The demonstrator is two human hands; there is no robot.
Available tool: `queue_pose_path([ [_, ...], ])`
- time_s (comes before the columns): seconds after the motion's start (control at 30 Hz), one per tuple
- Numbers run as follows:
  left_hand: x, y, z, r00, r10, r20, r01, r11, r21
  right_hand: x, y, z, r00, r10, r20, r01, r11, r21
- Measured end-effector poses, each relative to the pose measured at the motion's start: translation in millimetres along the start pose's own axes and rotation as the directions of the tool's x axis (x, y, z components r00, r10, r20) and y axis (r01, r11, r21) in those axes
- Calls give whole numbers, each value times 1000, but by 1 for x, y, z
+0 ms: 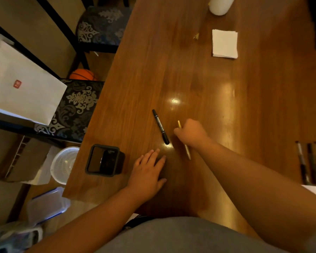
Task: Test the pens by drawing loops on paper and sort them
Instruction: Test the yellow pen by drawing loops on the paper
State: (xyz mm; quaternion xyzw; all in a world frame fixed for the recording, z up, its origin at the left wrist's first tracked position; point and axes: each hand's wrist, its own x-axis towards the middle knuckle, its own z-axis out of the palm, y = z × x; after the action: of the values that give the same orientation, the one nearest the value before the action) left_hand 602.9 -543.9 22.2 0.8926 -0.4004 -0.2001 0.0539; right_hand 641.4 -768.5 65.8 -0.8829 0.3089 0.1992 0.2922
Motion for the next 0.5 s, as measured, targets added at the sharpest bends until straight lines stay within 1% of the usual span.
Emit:
queue_pose_path([
  [0.03,-1,0,-1,1000,6,5,-6,1000,-5,-13,11,0,999,24,24,-27,992,124],
  [0.07,-1,0,-3,1000,11,7,-11,1000,-16,-28,23,1,998,47,51,-59,963,263],
  [0.1,-1,1,-6,1000,15,1,-15,999,-36,-44,35,2,995,68,77,-93,916,390],
  [0.17,-1,5,-12,999,31,-15,-32,995,-92,-79,58,3,987,115,112,-159,812,562],
  [0.23,-2,12,-16,998,68,-11,-69,985,-157,-113,84,1,970,192,150,-242,692,681],
  [0.33,-9,28,-18,991,127,45,-112,962,-248,-151,129,-4,912,355,207,-358,438,825],
  [0.4,-14,40,-13,986,156,63,-135,955,-264,-165,159,-9,871,429,238,-381,285,880],
  [0.5,-17,59,-5,980,170,99,-143,961,-234,-177,205,-16,828,468,310,-372,43,927],
])
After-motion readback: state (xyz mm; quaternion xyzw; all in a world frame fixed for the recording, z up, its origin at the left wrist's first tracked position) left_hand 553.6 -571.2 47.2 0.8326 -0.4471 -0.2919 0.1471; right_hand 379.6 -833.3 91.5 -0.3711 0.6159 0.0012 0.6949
